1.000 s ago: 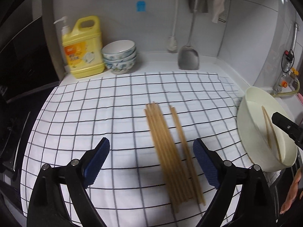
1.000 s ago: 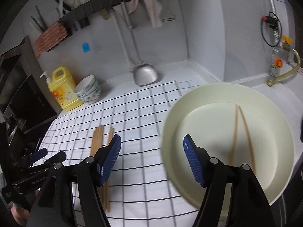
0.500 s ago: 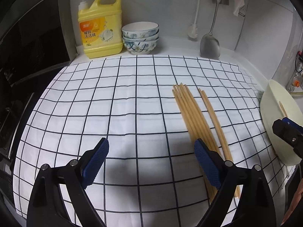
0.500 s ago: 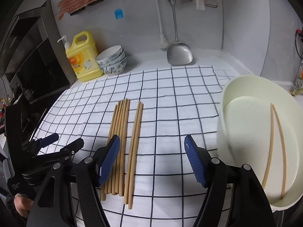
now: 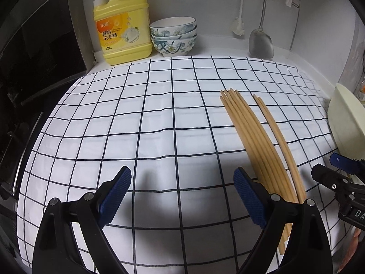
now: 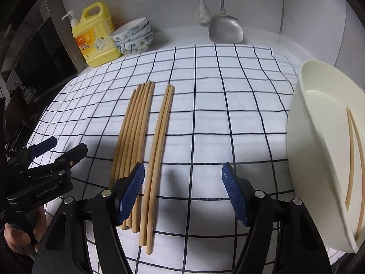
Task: Organize utensils
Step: 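Move both open tools back over the remaining chopsticks on the cloth, then position both tools over single chopsticks at the edge of the row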
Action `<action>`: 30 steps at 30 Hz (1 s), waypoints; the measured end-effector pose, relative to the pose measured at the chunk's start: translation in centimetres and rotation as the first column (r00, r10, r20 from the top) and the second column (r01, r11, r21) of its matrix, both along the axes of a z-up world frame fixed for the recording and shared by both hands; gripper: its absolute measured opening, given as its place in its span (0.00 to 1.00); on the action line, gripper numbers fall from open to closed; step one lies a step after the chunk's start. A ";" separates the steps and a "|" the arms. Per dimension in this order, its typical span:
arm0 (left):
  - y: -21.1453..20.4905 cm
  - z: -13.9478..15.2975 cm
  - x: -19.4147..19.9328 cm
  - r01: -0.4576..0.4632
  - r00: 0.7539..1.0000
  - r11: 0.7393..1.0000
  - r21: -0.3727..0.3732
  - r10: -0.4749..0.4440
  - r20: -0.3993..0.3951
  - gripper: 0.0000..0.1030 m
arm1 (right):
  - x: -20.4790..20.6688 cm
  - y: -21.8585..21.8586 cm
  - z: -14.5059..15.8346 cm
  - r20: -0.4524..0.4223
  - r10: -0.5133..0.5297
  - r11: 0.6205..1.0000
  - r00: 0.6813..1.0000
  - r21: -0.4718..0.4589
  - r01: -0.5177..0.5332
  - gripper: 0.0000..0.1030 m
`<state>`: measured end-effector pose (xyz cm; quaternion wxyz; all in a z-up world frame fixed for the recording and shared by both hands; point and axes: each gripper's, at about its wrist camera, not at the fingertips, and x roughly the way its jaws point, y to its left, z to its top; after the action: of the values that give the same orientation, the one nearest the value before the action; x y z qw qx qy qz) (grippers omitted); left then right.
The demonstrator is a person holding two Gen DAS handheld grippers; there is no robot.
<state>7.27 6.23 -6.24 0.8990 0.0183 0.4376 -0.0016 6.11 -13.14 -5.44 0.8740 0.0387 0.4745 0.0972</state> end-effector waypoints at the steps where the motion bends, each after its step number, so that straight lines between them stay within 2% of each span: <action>1: 0.0 -0.1 0.1 -0.001 1.000 1.000 0.002 0.001 -0.004 0.87 | 0.1 0.0 -0.2 -0.008 0.000 1.000 1.000 -0.002 0.000 0.65; 13: 0.0 -0.8 0.9 0.002 0.999 1.000 -0.001 -0.002 -0.041 0.87 | 0.9 -0.6 -1.3 -0.072 -0.016 0.999 0.997 0.038 0.018 0.65; 30: -0.1 -1.0 0.9 0.017 0.998 0.999 0.037 -0.015 -0.053 0.87 | 0.9 0.7 -1.5 -0.059 0.028 0.999 0.998 -0.044 -0.030 0.70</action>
<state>8.17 6.10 -7.22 0.8865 0.0384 0.4611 -0.0012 6.99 -12.48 -6.91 0.8588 0.0148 0.5026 0.0979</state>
